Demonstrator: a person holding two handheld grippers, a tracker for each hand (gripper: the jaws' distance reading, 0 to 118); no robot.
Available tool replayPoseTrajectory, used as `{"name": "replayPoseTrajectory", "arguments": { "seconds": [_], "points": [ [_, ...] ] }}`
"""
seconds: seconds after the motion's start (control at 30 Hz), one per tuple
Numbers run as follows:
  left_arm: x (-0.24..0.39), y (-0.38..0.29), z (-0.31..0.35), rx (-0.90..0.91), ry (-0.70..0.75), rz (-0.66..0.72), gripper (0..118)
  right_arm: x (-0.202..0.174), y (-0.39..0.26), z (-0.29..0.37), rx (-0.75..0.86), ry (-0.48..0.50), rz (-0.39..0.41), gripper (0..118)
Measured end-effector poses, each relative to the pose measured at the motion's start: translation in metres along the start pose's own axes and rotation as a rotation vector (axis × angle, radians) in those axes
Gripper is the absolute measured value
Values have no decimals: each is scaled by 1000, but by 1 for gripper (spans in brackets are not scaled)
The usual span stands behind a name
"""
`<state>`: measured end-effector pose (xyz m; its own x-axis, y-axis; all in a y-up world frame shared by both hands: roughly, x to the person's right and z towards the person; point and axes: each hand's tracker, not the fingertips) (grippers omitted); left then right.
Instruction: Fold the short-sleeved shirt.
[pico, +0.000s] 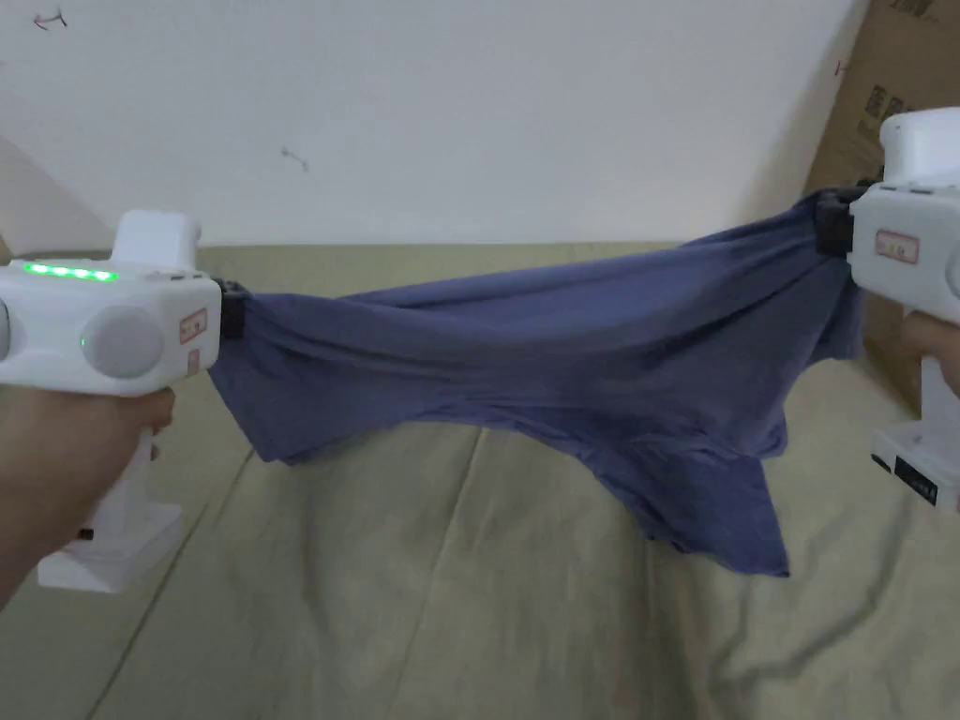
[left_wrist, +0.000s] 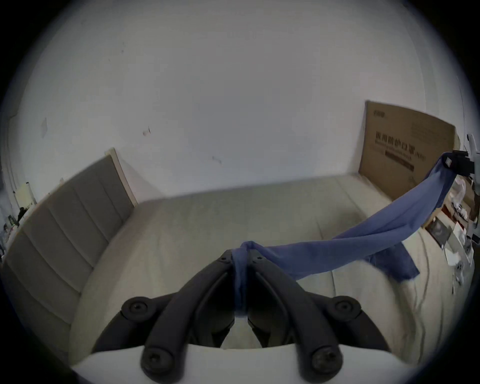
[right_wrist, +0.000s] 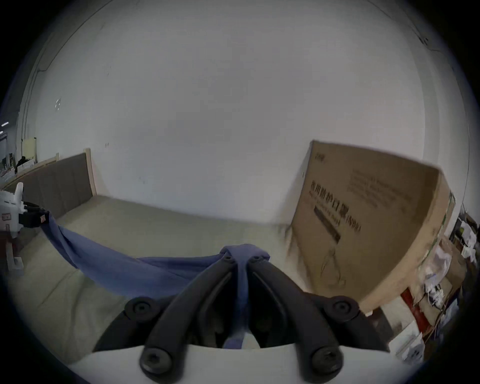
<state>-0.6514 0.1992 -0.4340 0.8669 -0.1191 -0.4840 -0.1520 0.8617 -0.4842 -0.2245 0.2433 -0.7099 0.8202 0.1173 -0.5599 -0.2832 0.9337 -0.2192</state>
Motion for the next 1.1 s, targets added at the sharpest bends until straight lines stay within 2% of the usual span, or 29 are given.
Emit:
{"name": "replayPoseTrajectory", "arguments": {
  "seconds": [0.23, 0.43, 0.47, 0.5, 0.53, 0.6, 0.67, 0.83, 1.0, 1.1],
  "points": [
    [12, -100, 46, -81, -52, 56, 6, -14, -101, 73, -108, 41, -6, 0],
    [20, -173, 121, -94, -81, 53, 6, -26, -168, 158, -170, 70, -31, 0],
    [22, -183, 135, -97, -80, 51, 6, -30, -178, 176, -167, 65, -21, 0],
    [23, -194, 149, -107, -81, 63, 6, -33, -187, 197, -148, 35, 35, 0],
    [23, -202, 161, -122, -92, 83, 6, -36, -196, 215, -132, 24, 44, 0],
    [23, -224, 192, -120, -84, 73, 6, -36, -213, 251, -163, 62, -1, 0],
    [21, -241, 222, -116, -95, 68, 6, -30, -236, 276, -175, 59, -20, 0],
    [22, -284, 291, -110, -101, 65, 6, -31, -277, 344, -210, 79, -30, 0],
    [22, -328, 324, -163, -101, 30, 6, -33, -320, 387, -297, 88, 46, 0],
    [21, -350, 324, -207, -116, 32, 6, -32, -342, 393, -354, 82, 27, 0]
  ]
}}
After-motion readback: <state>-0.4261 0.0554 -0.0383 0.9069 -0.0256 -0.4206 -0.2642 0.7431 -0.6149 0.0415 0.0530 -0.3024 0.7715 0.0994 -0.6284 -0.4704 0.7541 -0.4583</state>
